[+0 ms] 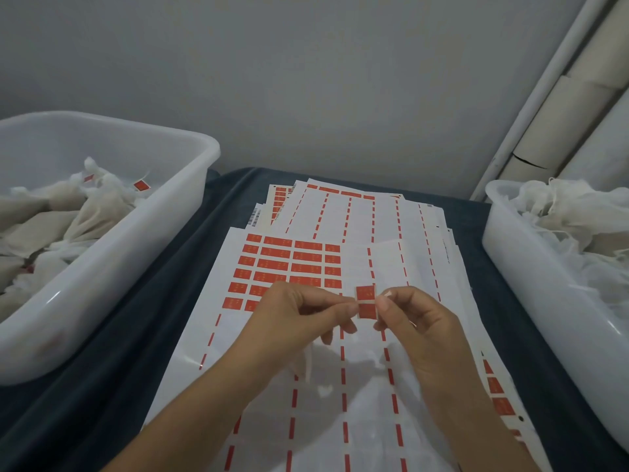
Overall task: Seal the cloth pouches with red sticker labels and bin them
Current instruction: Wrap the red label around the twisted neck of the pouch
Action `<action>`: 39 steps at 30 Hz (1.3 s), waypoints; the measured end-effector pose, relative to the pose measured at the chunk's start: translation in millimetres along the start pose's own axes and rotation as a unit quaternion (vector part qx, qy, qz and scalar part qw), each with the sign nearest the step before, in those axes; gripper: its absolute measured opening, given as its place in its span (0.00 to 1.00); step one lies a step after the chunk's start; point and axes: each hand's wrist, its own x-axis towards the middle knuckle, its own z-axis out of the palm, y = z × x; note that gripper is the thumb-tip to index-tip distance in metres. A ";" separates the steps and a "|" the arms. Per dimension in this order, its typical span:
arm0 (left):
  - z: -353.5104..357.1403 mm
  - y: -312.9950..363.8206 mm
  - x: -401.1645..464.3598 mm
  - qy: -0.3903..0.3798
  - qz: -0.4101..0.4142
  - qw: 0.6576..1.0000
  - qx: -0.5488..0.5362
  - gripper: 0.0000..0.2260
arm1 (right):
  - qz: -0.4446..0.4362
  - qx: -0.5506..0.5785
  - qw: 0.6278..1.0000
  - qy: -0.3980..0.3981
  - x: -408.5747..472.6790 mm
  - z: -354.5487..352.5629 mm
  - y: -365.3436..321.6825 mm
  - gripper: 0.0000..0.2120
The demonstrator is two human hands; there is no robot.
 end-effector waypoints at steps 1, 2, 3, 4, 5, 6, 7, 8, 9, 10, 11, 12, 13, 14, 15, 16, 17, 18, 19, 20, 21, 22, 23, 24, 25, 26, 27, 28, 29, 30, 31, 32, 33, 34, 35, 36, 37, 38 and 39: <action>1.0 -0.2 0.0 0.007 0.002 1.000 -0.003 0.03 | 0.002 0.001 1.000 0.005 -0.1 -0.2 0.2 0.13; 2.0 0.4 0.0 0.016 0.009 1.000 0.006 0.04 | 0.005 0.004 1.000 0.010 -0.2 -0.8 0.2 0.13; 2.9 0.6 0.4 0.023 0.030 0.999 0.025 0.09 | 0.008 0.007 1.000 0.016 0.2 -1.6 0.5 0.13; 4.0 -0.4 0.3 0.027 0.056 0.997 0.052 0.15 | 0.014 0.011 1.000 0.020 0.3 -2.3 0.5 0.14; 5.4 -1.4 -0.2 0.035 0.087 0.992 0.079 0.20 | 0.019 0.014 0.999 0.022 0.7 -2.9 0.9 0.14; 6.5 -0.6 -1.5 0.043 0.120 0.986 0.105 0.22 | 0.024 0.018 0.999 0.022 0.9 -3.3 0.9 0.14; 6.8 -1.8 -2.5 0.051 0.168 0.975 0.139 0.20 | 0.027 0.020 0.999 0.020 1.2 -3.4 1.3 0.14; 6.8 -3.2 -3.3 0.065 0.223 0.954 0.188 0.17 | 0.029 0.020 0.999 0.017 1.2 -2.9 0.6 0.15; 7.0 -5.2 -3.9 0.089 0.278 0.925 0.243 0.15 | 0.026 0.018 0.999 0.012 0.8 -2.9 0.2 0.15; 7.1 -8.8 -4.0 0.111 0.323 0.896 0.284 0.15 | 0.020 0.014 1.000 0.005 0.5 -2.6 -1.0 0.15; 7.4 -12.8 -3.5 0.128 0.349 0.876 0.307 0.14 | 0.008 0.011 1.000 -0.003 0.3 -2.9 -1.4 0.14; 7.8 -15.2 -3.7 0.143 0.359 0.868 0.313 0.14 | -0.002 0.009 1.000 -0.010 0.0 -2.8 -2.8 0.13; 7.8 -16.6 -3.8 0.152 0.362 0.864 0.314 0.14 | -0.014 0.005 1.000 -0.015 -0.1 -3.2 -3.4 0.12; 7.2 -17.6 -3.5 0.157 0.364 0.863 0.314 0.14 | -0.024 -0.001 1.000 -0.018 -0.3 -3.1 -4.3 0.11; 6.6 -17.8 -3.4 0.157 0.367 0.861 0.314 0.14 | -0.036 -0.016 0.999 -0.017 -0.4 -3.3 -4.1 0.10; 6.2 -17.5 -3.3 0.158 0.373 0.859 0.313 0.13 | -0.049 -0.036 0.998 -0.012 -0.9 -3.7 -4.0 0.09; 6.0 -16.8 -3.3 0.158 0.377 0.858 0.311 0.12 | -0.064 -0.055 0.996 -0.004 -1.2 -4.1 -3.1 0.08; 5.8 -16.0 -3.1 0.156 0.381 0.858 0.306 0.12 | -0.079 -0.070 0.994 0.004 -1.9 -4.2 -2.7 0.06; 5.7 -15.1 -3.0 0.152 0.383 0.860 0.302 0.11 | -0.097 -0.081 0.992 0.011 -2.6 -4.4 -1.9 0.05; 5.6 -15.1 -3.1 0.152 0.385 0.861 0.297 0.11 | -0.115 -0.091 0.989 0.016 -3.0 -4.1 -1.7 0.04; 5.8 -14.5 -3.6 0.149 0.384 0.863 0.293 0.12 | -0.132 -0.105 0.985 0.023 -3.1 -3.9 -1.6 0.02; 6.3 -14.1 -4.1 0.145 0.382 0.866 0.288 0.12 | -0.150 -0.118 0.981 0.028 -3.3 -3.7 -2.4 0.01; 7.2 -14.0 -4.4 0.139 0.379 0.869 0.286 0.14 | -0.167 -0.129 0.977 0.033 -3.8 -3.7 -2.6 0.03; 8.4 -14.4 -4.4 0.136 0.375 0.873 0.282 0.14 | -0.181 -0.136 0.973 0.036 -4.2 -3.3 -2.9 0.04; 9.7 -14.0 -5.0 0.133 0.365 0.880 0.273 0.14 | -0.189 -0.141 0.971 0.039 -4.8 -2.7 -3.1 0.05; 11.2 -12.5 -6.2 0.130 0.343 0.897 0.249 0.12 | -0.185 -0.135 0.973 0.040 -5.5 -1.5 -3.9 0.04; 12.2 -9.1 -8.1 0.126 0.297 0.925 0.202 0.10 | -0.170 -0.114 0.978 0.042 -6.0 -0.3 -3.1 0.02; 13.5 -4.5 -10.4 0.118 0.232 0.957 0.129 0.06 | -0.141 -0.068 0.987 0.044 -6.5 1.3 -4.4 0.04; 15.2 -1.1 -11.8 0.110 0.160 0.980 0.046 0.04 | -0.105 -0.010 0.993 0.046 -6.8 2.4 -5.7 0.09; 16.2 0.5 -12.5 0.104 0.093 0.990 -0.029 0.03 | -0.071 0.043 0.995 0.046 -6.3 3.0 -6.4 0.14; 16.6 0.4 -12.3 0.101 0.038 0.991 -0.086 0.04 | -0.052 0.071 0.995 0.049 -5.2 2.9 -5.9 0.17; 16.7 0.4 -12.4 0.099 -0.002 0.987 -0.128 0.07 | -0.047 0.082 0.994 0.049 -4.5 3.3 -6.3 0.18; 16.9 0.7 -12.9 0.097 -0.026 0.982 -0.158 0.10 | -0.049 0.082 0.995 0.042 -4.4 3.9 -6.2 0.18; 17.3 1.7 -13.7 0.095 -0.039 0.978 -0.180 0.12 | -0.050 0.078 0.995 0.033 -4.9 5.5 -6.9 0.17; 18.1 2.4 -14.3 0.092 -0.044 0.976 -0.194 0.13 | -0.051 0.072 0.996 0.025 -5.7 6.4 -6.6 0.15; 18.9 2.6 -14.7 0.089 -0.048 0.974 -0.204 0.14 | -0.050 0.070 0.996 0.018 -6.5 7.3 -6.2 0.15; 19.2 2.7 -14.8 0.086 -0.050 0.973 -0.209 0.14 | -0.047 0.071 0.996 0.013 -7.3 7.5 -4.8 0.14; 19.1 2.9 -14.6 0.084 -0.049 0.972 -0.212 0.14 | -0.044 0.078 0.996 0.011 -7.9 7.5 -4.4 0.14; 18.8 2.9 -14.3 0.082 -0.047 0.972 -0.213 0.14 | -0.041 0.087 0.995 0.012 -8.4 6.9 -4.1 0.13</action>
